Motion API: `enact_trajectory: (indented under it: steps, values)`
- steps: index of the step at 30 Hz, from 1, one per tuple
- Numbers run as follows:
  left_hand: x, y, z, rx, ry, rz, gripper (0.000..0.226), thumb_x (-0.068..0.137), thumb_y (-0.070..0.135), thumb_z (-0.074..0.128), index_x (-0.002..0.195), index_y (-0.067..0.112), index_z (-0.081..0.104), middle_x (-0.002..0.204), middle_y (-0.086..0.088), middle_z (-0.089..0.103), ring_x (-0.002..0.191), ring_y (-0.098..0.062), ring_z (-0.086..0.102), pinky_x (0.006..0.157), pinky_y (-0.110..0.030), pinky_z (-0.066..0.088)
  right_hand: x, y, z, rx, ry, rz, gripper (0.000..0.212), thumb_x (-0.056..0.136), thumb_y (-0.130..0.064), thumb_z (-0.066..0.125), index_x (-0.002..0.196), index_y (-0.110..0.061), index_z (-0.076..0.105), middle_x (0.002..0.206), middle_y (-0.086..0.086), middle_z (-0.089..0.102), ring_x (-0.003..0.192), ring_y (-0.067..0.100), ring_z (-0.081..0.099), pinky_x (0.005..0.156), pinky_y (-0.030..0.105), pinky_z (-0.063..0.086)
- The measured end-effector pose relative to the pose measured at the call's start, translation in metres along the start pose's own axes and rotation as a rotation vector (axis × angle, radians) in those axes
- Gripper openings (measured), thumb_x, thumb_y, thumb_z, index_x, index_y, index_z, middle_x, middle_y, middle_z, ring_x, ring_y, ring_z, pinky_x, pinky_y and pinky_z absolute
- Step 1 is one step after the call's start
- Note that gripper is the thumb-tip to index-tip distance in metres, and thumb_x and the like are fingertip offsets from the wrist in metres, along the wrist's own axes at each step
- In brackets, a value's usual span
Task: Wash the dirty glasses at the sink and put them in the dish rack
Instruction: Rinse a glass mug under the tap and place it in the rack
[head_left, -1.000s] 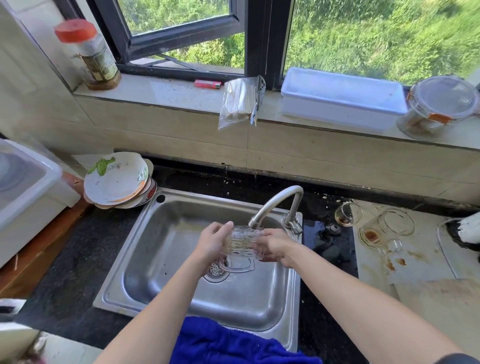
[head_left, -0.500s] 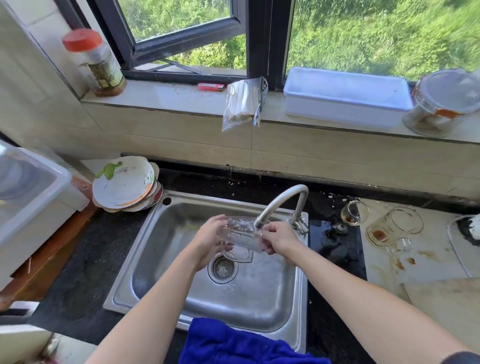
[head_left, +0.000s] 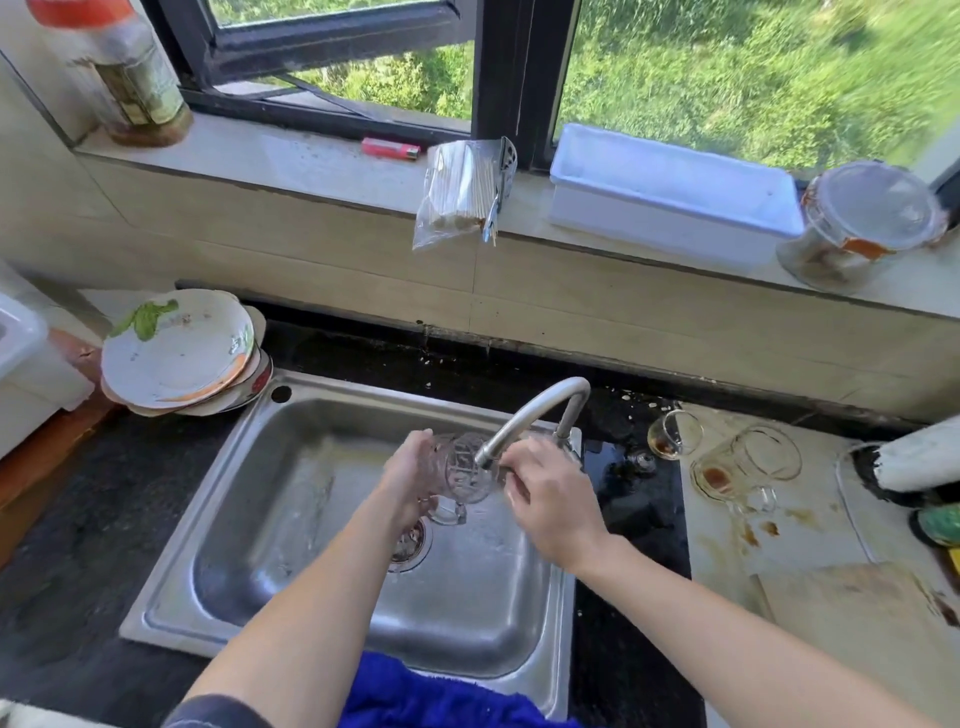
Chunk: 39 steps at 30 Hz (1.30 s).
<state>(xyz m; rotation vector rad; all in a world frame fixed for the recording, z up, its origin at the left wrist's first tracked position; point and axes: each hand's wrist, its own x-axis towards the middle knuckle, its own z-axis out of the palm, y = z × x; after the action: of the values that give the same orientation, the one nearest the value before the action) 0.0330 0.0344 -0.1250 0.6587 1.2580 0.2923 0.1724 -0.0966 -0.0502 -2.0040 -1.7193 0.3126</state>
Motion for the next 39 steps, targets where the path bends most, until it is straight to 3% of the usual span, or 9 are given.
enact_trajectory:
  steps: [6,10,15,19,23,29,32,35,39]
  values:
    - [-0.002,0.014,0.018,0.082,-0.034,0.136,0.013,0.085,0.031,0.062,0.09,0.02,0.063,0.072,-0.002,0.062,0.055,-0.016,0.054,0.053,-0.024,0.037,0.019,-0.018,0.012,-0.3,-0.585,-0.008,0.054,0.09,-0.01,0.051,0.142,-0.011,0.039,0.136,0.011,0.046,0.122,0.029,0.047,0.091,0.04,0.046]
    - [0.003,0.021,-0.003,0.007,0.007,0.115,0.031,0.073,0.04,0.064,0.095,0.018,0.061,0.079,-0.006,0.064,0.062,-0.021,0.057,0.058,-0.028,0.04,0.012,-0.005,0.019,-0.164,-0.604,-0.095,0.061,0.089,-0.007,0.046,0.148,-0.018,0.036,0.148,0.003,0.044,0.136,0.021,0.038,0.105,0.037,0.041]
    - [-0.008,0.026,0.015,-0.045,-0.138,0.192,0.022,0.08,0.03,0.061,0.094,0.014,0.064,0.075,-0.005,0.064,0.065,-0.021,0.059,0.064,-0.032,0.044,0.025,-0.017,0.017,-0.275,-0.516,-0.063,0.036,0.086,-0.018,0.055,0.121,-0.007,0.058,0.119,0.015,0.06,0.114,0.033,0.051,0.092,0.037,0.042]
    - [-0.006,0.038,0.005,-0.065,-0.074,0.293,0.035,0.067,0.029,0.069,0.097,0.013,0.067,0.08,-0.007,0.062,0.076,-0.025,0.057,0.075,-0.037,0.043,0.008,-0.001,0.023,-0.193,-0.468,-0.179,0.054,0.082,-0.016,0.055,0.136,-0.01,0.049,0.133,0.009,0.055,0.116,0.028,0.051,0.09,0.042,0.047]
    - [-0.012,0.034,0.02,-0.059,-0.081,0.27,0.016,0.082,0.015,0.063,0.097,0.01,0.066,0.072,-0.005,0.06,0.065,-0.02,0.056,0.063,-0.03,0.045,0.018,-0.013,0.03,-0.27,-0.385,-0.049,0.031,0.082,-0.017,0.056,0.109,-0.003,0.063,0.111,0.017,0.062,0.107,0.035,0.054,0.096,0.043,0.044]
    - [-0.004,0.023,0.005,-0.005,-0.03,0.105,0.039,0.062,0.041,0.071,0.09,0.014,0.065,0.074,-0.008,0.065,0.065,-0.025,0.058,0.067,-0.035,0.043,0.004,0.006,0.037,-0.178,-0.337,-0.251,0.06,0.072,-0.01,0.062,0.131,-0.009,0.056,0.132,0.007,0.06,0.12,0.025,0.057,0.085,0.039,0.054]
    - [-0.006,0.018,0.015,0.007,-0.035,0.066,0.022,0.08,0.036,0.064,0.08,0.014,0.061,0.063,-0.004,0.06,0.05,-0.019,0.053,0.052,-0.025,0.041,0.01,-0.006,0.038,-0.205,-0.36,-0.156,0.059,0.078,-0.009,0.059,0.136,-0.007,0.05,0.132,0.01,0.057,0.124,0.029,0.051,0.094,0.043,0.048]
    - [-0.004,0.026,0.001,0.059,0.028,0.079,0.019,0.087,0.031,0.06,0.079,0.014,0.06,0.057,-0.001,0.058,0.043,-0.015,0.051,0.044,-0.019,0.038,-0.005,0.006,0.032,-0.146,-0.391,-0.315,0.074,0.072,0.0,0.064,0.142,-0.011,0.046,0.143,0.006,0.051,0.134,0.022,0.046,0.103,0.039,0.046]
    - [-0.009,0.023,0.006,0.149,0.029,0.031,0.021,0.085,0.03,0.061,0.081,0.009,0.061,0.053,-0.004,0.057,0.038,-0.019,0.051,0.044,-0.02,0.037,0.001,-0.001,0.038,-0.205,-0.42,-0.252,0.071,0.062,-0.007,0.076,0.131,-0.008,0.057,0.129,0.009,0.063,0.113,0.029,0.062,0.084,0.041,0.057]
